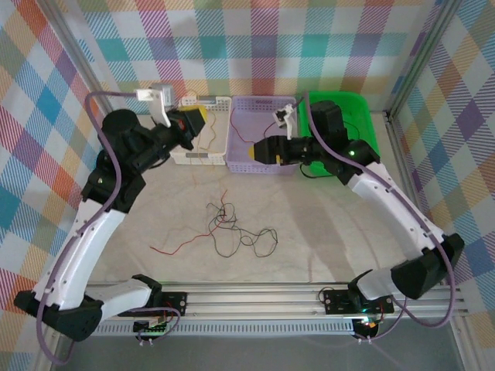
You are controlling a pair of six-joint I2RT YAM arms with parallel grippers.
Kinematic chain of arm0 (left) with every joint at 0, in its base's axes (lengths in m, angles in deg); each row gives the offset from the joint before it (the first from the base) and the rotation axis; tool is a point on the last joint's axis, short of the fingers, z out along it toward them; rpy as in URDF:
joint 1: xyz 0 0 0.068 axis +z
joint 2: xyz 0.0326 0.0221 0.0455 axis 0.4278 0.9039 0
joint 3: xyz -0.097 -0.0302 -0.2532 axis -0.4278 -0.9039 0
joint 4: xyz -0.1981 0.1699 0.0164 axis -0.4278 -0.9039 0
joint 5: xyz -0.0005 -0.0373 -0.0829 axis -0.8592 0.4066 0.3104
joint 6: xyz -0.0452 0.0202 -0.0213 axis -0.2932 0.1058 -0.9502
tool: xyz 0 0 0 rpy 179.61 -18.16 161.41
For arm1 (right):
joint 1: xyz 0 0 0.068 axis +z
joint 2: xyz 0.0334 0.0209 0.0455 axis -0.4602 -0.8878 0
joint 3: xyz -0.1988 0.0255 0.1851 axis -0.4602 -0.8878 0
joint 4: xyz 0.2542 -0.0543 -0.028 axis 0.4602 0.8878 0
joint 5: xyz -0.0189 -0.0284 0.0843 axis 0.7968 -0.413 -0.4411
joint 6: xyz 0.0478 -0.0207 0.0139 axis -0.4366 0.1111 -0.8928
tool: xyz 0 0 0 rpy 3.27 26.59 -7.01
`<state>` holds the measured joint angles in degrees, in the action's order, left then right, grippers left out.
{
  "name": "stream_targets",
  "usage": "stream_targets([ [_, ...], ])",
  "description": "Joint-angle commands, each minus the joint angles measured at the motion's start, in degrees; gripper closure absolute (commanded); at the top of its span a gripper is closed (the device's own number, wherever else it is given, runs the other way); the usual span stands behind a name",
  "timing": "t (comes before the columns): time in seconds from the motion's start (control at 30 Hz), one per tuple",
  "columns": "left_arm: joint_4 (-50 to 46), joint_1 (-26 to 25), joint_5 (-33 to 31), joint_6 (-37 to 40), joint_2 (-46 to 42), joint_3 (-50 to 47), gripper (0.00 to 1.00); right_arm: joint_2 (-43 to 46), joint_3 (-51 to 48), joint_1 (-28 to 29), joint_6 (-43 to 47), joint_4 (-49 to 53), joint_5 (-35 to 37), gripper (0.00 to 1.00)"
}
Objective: Untangle the cables
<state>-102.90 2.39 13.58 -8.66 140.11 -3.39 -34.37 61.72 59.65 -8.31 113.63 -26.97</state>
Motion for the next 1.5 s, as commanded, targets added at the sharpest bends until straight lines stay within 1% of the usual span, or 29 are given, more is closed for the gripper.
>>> stream_targets([
  [0.0, 0.1, 3.17, -0.37, 1.26, 4.44, 4.62, 1.0, 6.12, -4.15, -0.08, 2.6, -3.74, 2.29, 0.36],
  [0.2, 2.23, 8.3, 1.09, 0.25, 14.26, 9.44, 1.0, 14.81, -13.93, -0.08, 4.24, -4.78, 5.4, 0.26],
  [0.33, 3.39, 10.65, 1.39, 0.5, 21.4, 13.72, 1.0, 19.51, -19.08, -0.08, 4.12, -5.8, 4.66, 0.22],
  [0.4, 3.17, 11.93, 2.27, 0.39, 25.59, 17.24, 1.0, 21.5, -21.56, -0.05, 3.77, -6.38, 3.53, 0.18],
  [0.53, 2.95, 13.6, 2.82, 0.04, 32.44, 23.62, 1.0, 24.46, -26.41, 0.08, 3.03, -7.95, 0.73, 0.18],
  [0.67, 2.01, 13.77, 3.6, 0.04, 38.99, 28.0, 1.0, 26.53, -31.85, 0.25, 2.4, -9.76, -0.56, 0.17],
  [0.73, 2.28, 13.8, 3.41, -0.28, 41.64, 27.76, 1.0, 26.93, -34.15, 0.27, 2.61, -10.24, -0.56, 0.17],
  [0.97, 3.86, 13.84, 1.12, 0.36, 48.02, 21.66, 1.0, 26.68, -40.8, 0.52, 2.4, -11.98, -1.98, 0.14],
  [1.13, 5.54, 13.93, -0.11, 0.39, 50.3, 16.97, 1.0, 26.67, -44.09, 1.05, 0.92, -14.63, -2.87, 0.14],
  [1.23, 5.25, 13.93, -1.22, -0.03, 51.41, 16.13, 1.0, 26.48, -45.41, 1.74, 0.3, -15.36, -2.53, 0.14],
  [1.27, 4.62, 13.97, -1.11, -0.14, 51.89, 16.39, 0.97, 26.35, -45.99, 2.0, -0.11, -16.21, -2.46, 0.14],
  [1.3, 4.14, 13.97, -0.64, -0.62, 52.26, 16.6, 0.87, 25.97, -46.47, 2.19, -0.47, -16.78, -2.12, 0.14],
  [1.37, 4.15, 13.95, 0.99, -2.02, 51.88, 16.13, 0.54, 24.19, -46.6, 3.09, -0.45, -17.34, -0.43, 0.14],
  [1.4, 4.5, 13.97, 1.39, -2.8, 51.3, 15.52, 0.43, 22.89, -46.27, 3.61, 0.09, -17.1, 0.65, 0.14],
  [1.47, 5.06, 13.96, 2.16, -3.85, 49.13, 13.94, 0.3, 18.87, -45.69, 5.09, 1.24, -17.03, 3.49, 0.14],
])
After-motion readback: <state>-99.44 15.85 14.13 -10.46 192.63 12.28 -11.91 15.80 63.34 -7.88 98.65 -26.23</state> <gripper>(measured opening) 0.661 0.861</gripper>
